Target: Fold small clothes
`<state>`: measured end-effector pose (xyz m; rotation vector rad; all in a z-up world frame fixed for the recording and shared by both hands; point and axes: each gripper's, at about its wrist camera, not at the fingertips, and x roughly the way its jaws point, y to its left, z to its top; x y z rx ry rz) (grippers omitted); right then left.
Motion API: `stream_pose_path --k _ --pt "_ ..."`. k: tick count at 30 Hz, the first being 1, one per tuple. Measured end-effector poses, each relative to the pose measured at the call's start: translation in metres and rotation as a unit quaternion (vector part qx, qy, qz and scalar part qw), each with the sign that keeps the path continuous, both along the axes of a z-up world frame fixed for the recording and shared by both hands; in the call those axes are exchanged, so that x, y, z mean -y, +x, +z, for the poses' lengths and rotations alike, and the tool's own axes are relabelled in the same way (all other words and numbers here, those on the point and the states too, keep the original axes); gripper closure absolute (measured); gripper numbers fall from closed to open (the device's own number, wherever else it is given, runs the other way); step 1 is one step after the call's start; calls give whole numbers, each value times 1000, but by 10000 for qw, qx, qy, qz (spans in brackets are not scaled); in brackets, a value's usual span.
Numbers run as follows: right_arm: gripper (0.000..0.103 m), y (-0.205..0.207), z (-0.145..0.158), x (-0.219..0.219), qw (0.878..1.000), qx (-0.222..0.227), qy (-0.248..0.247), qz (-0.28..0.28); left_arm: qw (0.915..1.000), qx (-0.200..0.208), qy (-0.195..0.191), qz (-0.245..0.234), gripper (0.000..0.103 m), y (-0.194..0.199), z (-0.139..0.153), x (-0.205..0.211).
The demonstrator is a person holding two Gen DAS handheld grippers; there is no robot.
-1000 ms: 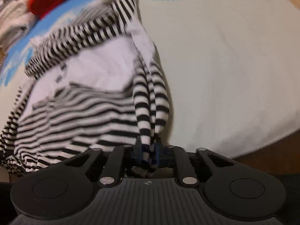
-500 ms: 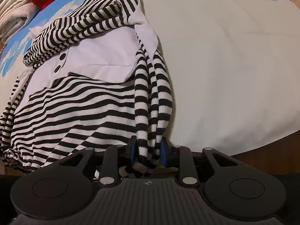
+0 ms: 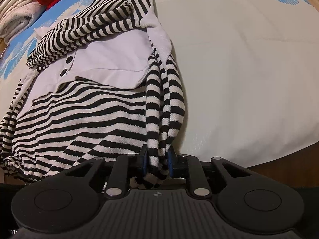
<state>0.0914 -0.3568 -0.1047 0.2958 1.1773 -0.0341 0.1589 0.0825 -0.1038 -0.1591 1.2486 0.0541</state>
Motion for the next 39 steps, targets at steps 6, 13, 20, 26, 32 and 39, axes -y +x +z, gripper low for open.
stream_pose_path --k 6,13,20,26,32,39 --pt "79 1 -1 -5 9999 -32 -108 126 9999 -35 54 -93 73 0 -2 3" --pt "91 0 2 -4 9998 105 -70 122 9999 58 -6 -121 86 -2 0 3" --pt "95 -1 14 -4 9986 524 -51 108 9998 186 -6 -94 92 -2 3 3" --pt "96 -4 30 -2 9947 1020 -126 90 9984 561 -71 4 95 -5 16 3" --pt "97 -11 60 7 9866 1634 -23 -30 9940 1089 -120 -19 96 -14 43 4" --pt "98 -31 117 30 9766 2130 305 -25 9849 1589 -671 -163 96 -38 101 -8"
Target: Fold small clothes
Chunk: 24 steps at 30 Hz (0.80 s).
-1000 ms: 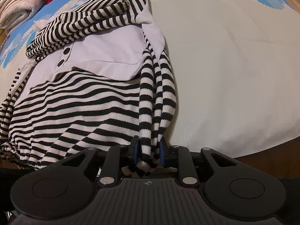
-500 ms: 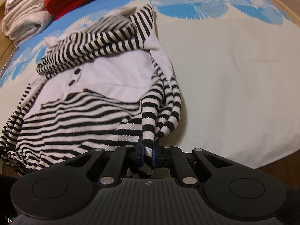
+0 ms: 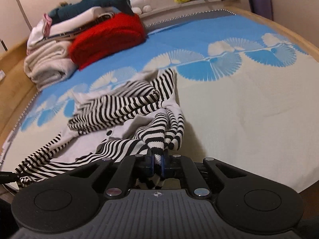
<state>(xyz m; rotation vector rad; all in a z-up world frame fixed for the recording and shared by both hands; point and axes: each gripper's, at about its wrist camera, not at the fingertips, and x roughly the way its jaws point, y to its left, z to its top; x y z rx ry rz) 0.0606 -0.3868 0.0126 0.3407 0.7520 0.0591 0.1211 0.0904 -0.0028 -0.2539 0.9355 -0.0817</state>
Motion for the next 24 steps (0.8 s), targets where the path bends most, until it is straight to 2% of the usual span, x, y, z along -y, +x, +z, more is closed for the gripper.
stream_pose_path --k 4,8,12,15,17,20,21,22,23,24 --pt "98 -32 32 6 9999 118 43 113 9989 251 -143 -381 96 -32 32 -5" --pt "98 -72 52 17 9994 129 264 181 9965 324 -332 -694 96 -59 49 -15" --pt "98 -76 52 18 9990 -52 335 282 9946 191 -224 -997 96 -49 49 -12" --pt "98 -44 44 22 9987 -243 320 320 9932 21 -72 -1163 96 -4 37 -6" --pt "98 5 34 27 9978 -475 336 312 9937 -172 -155 -1093 95 49 23 -4" --pt "96 87 11 39 9970 -643 430 -33 9954 -391 -337 -802 74 134 2 -6" --pt "91 110 1 43 9966 -687 416 -209 9964 -463 -348 -626 70 158 -4 -10" --pt "87 133 -10 49 9952 -743 329 -548 9970 -467 -330 -515 68 175 -8 -13" --pt "79 146 -19 55 9934 -772 256 -810 9979 -366 -321 -420 65 184 -9 -19" --pt "78 153 -24 60 9927 -733 138 -944 9987 -192 -366 -294 61 187 -10 -25"
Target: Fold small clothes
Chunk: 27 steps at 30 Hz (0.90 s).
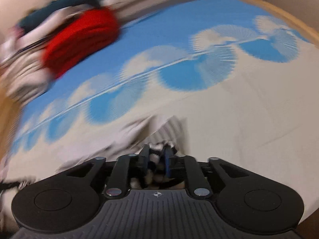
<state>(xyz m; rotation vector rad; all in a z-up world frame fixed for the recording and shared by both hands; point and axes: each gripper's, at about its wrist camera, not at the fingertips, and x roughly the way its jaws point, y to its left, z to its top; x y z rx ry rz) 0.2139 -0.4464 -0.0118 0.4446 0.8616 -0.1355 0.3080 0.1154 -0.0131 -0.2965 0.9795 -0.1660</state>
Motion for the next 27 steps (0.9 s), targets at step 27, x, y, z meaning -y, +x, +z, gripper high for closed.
stream_pose_path --k 27 --pt "59 43 -60 -99 9146 542 -2879 2786 9608 1256 1828 -1662 23 10 -76 77"
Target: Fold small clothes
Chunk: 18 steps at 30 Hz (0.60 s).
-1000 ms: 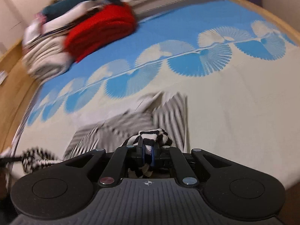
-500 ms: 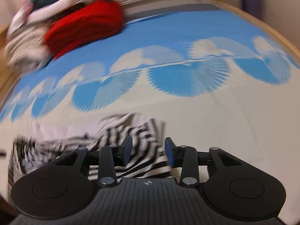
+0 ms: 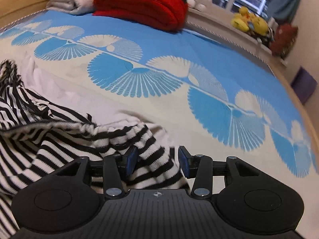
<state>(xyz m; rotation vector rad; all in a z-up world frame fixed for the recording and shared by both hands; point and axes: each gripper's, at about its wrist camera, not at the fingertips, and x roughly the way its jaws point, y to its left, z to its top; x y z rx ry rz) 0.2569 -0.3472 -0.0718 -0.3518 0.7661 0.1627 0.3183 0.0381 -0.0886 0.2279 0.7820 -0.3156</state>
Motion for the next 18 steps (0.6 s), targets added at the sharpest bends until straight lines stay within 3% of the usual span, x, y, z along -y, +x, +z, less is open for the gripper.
stream_pose_path --k 5,7,8,9,10,12,13,15,16,18 --pt "67 13 -4 -4 9999 21 61 143 9998 72 -19 -172 24 17 -4 10" --pt "77 20 -6 -4 9997 -65 152 186 9995 -54 -59 -302 34 28 -9 13" --pt "88 24 -7 -4 9994 -131 225 232 9990 -152 -104 -402 56 33 -12 13" --pt "97 27 -8 -4 9990 -178 303 281 9982 -251 -164 -524 92 38 -13 13" --pt "98 31 -7 -3 9986 -185 388 300 9975 -293 -178 -616 100 42 -13 13" --pt "100 38 4 4 9973 9 736 77 9988 86 -217 -432 100 48 1 4" --pt "100 41 15 13 9940 267 1045 -183 9980 356 -491 -162 100 51 14 -7" --pt "100 45 42 40 9704 881 2084 -840 9903 636 -1164 414 100 59 33 -31" --pt "100 48 47 50 9589 1032 2411 -1082 9856 625 -1425 656 100 65 35 -40" --pt "100 66 36 52 9591 731 2389 -1332 9878 123 -1353 755 100 83 18 -36"
